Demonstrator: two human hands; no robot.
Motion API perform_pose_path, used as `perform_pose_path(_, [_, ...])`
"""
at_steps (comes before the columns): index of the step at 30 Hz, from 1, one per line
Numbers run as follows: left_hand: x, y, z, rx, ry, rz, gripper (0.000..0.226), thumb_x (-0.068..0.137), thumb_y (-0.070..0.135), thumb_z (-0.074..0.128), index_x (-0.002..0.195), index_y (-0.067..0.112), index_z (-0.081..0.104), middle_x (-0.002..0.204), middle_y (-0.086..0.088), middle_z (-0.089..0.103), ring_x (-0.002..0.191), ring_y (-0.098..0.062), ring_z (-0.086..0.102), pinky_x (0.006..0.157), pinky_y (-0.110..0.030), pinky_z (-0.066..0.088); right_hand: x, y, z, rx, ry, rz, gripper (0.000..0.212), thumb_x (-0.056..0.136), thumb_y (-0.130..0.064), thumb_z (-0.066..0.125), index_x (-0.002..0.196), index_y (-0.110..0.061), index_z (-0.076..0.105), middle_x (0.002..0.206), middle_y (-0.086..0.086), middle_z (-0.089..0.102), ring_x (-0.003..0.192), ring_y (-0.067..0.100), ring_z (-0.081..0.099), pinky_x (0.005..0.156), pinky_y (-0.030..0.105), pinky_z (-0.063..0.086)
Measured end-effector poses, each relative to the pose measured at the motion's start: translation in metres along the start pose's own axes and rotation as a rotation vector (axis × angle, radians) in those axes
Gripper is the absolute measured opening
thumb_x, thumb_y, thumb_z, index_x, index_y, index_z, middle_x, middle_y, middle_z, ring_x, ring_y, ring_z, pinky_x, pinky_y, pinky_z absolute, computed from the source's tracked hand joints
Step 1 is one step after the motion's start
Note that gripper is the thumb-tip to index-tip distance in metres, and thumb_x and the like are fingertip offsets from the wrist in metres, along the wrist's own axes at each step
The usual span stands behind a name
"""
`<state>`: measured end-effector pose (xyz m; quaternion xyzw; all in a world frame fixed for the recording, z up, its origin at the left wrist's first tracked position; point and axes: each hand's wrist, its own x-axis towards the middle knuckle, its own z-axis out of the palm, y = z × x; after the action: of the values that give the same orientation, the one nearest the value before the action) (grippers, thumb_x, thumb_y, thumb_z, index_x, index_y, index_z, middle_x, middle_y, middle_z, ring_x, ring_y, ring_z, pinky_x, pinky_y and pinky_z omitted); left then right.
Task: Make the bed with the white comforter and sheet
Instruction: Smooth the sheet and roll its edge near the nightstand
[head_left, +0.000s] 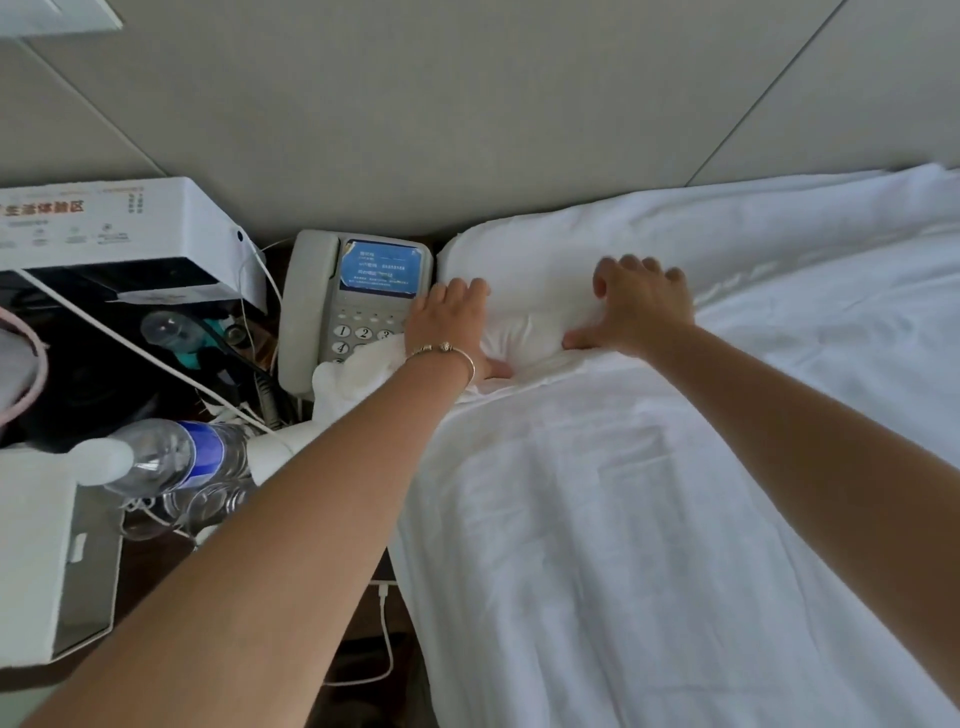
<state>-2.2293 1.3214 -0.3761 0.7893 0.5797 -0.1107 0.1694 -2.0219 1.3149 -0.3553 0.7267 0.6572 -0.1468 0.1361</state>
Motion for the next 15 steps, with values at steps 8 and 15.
perform_pose_path(8, [0.012, -0.014, 0.01, -0.17, -0.238, 0.151, 0.077, 0.064, 0.06, 0.078, 0.121, 0.021, 0.046, 0.125, 0.001, 0.044, 0.108, -0.024, 0.052, 0.086, -0.037, 0.046, 0.013, 0.012, -0.011, -0.031, -0.359, -0.272, 0.07, 0.054, -0.072, 0.075, 0.104, -0.032, 0.045, 0.089, -0.011, 0.056, 0.083, 0.018, 0.054, 0.071, 0.034, 0.04])
perform_pose_path(15, [-0.027, -0.002, 0.023, -0.058, 0.013, 0.156, 0.05, 0.08, 0.06, 0.065, 0.106, 0.022, 0.047, 0.103, -0.001, 0.066, 0.092, -0.027, 0.062, 0.064, -0.03, 0.034, -0.044, 0.026, 0.04, 0.253, -0.015, -0.081, 0.058, 0.063, -0.065, 0.077, 0.106, -0.036, 0.051, 0.088, -0.005, 0.062, 0.089, 0.028, 0.061, 0.073, 0.035, 0.047])
